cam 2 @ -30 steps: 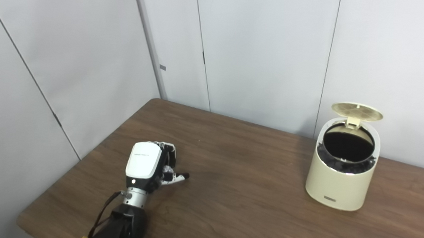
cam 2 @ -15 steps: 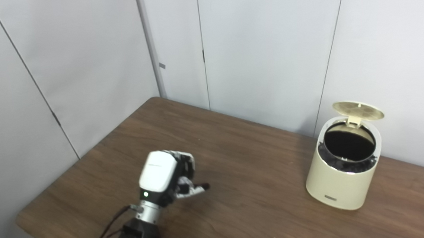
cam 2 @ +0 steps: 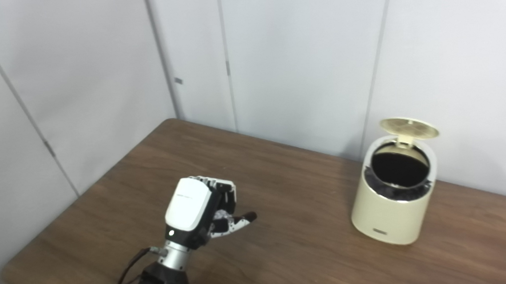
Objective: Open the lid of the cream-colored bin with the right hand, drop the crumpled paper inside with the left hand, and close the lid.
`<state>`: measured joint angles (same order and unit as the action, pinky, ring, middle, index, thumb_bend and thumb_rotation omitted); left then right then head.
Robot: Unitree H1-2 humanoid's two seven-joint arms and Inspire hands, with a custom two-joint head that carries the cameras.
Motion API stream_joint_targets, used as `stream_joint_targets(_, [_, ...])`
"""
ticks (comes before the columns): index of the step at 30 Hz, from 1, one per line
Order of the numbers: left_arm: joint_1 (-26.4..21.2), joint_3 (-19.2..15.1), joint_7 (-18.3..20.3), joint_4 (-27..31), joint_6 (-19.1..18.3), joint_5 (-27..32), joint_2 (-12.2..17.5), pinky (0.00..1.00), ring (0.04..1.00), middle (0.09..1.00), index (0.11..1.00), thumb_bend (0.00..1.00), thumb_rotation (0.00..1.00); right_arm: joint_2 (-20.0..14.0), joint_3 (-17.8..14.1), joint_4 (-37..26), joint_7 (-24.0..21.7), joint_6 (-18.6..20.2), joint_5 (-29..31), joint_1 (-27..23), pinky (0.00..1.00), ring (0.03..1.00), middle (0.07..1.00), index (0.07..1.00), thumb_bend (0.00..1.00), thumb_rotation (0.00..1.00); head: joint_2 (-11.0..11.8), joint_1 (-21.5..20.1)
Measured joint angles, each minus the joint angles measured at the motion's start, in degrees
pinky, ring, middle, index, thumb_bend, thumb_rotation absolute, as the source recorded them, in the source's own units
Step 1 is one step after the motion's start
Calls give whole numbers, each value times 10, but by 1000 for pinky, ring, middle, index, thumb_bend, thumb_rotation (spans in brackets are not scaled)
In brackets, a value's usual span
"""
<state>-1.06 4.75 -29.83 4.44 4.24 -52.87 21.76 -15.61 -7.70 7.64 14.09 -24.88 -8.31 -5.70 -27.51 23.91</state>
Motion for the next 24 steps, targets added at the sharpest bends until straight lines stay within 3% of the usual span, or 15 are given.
stream_joint_targets(5, [-6,-10,3,0,39,15,3,59,91,142,170,500,38,12,5,-11,7,0,-12,3,567,714,733,691,634,827,5,-42])
stream_joint_targets(9, [-25,-14,10,0,65,20,13,53,86,137,162,488,48,26,25,-21,17,0,-15,3,613,742,750,711,493,876,8,-76])
stream_joint_targets(11, [-41,-15,13,0,77,19,17,45,80,132,159,467,57,32,39,-28,31,0,-28,4,587,720,738,701,438,879,11,-97])
stream_joint_targets(14, [-66,-15,36,1,87,36,21,43,76,125,153,460,34,42,48,-33,49,0,-59,3,571,710,736,694,350,851,13,-113])
stream_joint_targets(19, [-105,-11,83,21,88,47,19,44,77,128,156,496,0,52,49,-40,71,0,-87,3,605,726,734,691,210,717,18,-141])
stream_joint_targets(24, [-154,-4,111,21,87,47,5,38,72,125,150,508,0,79,56,-53,76,0,-92,7,622,737,738,696,196,654,23,-152])
